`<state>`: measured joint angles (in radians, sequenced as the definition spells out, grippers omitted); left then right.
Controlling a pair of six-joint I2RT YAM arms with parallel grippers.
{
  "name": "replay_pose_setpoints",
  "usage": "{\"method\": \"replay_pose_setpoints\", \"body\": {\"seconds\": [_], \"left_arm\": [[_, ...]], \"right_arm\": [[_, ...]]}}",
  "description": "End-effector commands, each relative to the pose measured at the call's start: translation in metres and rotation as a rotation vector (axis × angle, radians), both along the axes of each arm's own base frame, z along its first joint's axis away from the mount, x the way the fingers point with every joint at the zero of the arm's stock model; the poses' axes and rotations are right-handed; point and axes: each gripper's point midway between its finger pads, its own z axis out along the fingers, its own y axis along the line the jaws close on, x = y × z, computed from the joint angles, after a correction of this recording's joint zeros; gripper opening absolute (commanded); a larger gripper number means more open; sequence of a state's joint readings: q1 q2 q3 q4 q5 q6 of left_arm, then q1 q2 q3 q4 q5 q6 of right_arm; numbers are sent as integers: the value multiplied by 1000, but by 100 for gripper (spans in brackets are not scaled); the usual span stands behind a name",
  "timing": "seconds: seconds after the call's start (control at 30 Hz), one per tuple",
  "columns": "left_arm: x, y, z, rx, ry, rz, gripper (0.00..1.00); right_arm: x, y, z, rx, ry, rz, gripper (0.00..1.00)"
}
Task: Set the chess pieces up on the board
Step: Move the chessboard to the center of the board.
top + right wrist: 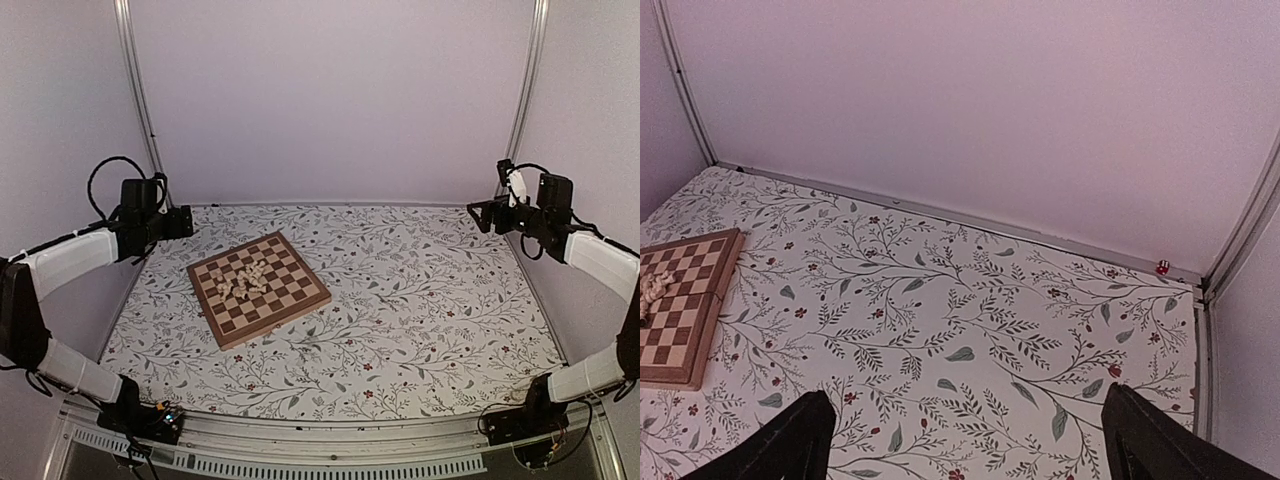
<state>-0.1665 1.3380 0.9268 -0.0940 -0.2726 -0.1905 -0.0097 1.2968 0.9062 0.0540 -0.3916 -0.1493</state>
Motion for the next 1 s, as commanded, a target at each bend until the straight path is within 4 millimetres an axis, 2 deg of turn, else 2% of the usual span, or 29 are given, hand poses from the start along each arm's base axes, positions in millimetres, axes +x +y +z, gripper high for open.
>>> {"method": "replay_pose_setpoints", "body": {"seconds": [0.0,0.17,0.23,0.33,0.4,0.5,0.57,0.67,0.83,0.97], "left_arm": [[14,6,-13,-96,33,21,94],[27,23,-43,-181,114,60,88],[33,25,-58,-221,156,58,82],[37,35,-81,-255,217,80,78],[39,33,-99,-280,270,73,79],[40,34,-121,-312,342,85,92],[43,32,-132,-350,368,78,93],[50,30,-146,-418,399,62,87],[63,21,-160,-539,420,5,69],[63,13,-171,-559,442,-15,65]], "right_arm": [[-4,16,-3,18,-43,120,98],[-25,61,-10,22,-18,376,98],[-28,80,-22,-2,26,448,96],[-33,111,-47,-65,89,547,93],[-43,138,-66,-119,135,629,92],[-69,176,-100,-229,199,775,92],[-84,197,-122,-308,226,865,92],[-92,218,-142,-346,257,935,91],[-87,241,-155,-366,299,954,88],[-92,253,-166,-359,339,999,87]]}}
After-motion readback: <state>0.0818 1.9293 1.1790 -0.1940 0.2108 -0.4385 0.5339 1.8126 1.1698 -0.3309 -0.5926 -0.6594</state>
